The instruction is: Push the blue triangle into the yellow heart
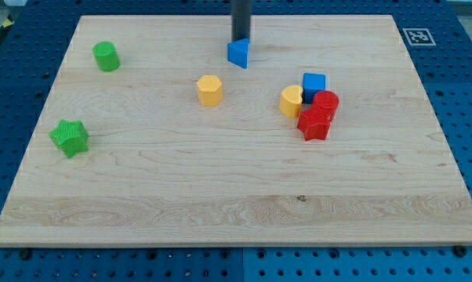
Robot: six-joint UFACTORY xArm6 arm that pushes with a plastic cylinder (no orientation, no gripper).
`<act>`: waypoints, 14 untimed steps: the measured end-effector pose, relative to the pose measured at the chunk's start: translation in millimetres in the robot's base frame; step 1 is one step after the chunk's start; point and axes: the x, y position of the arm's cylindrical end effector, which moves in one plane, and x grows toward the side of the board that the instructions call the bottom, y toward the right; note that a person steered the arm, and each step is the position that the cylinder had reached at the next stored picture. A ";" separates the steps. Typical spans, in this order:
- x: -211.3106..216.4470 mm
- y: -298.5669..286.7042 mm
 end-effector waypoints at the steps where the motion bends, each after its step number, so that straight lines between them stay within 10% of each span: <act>1: 0.0 -2.2; 14: 75.6 6.7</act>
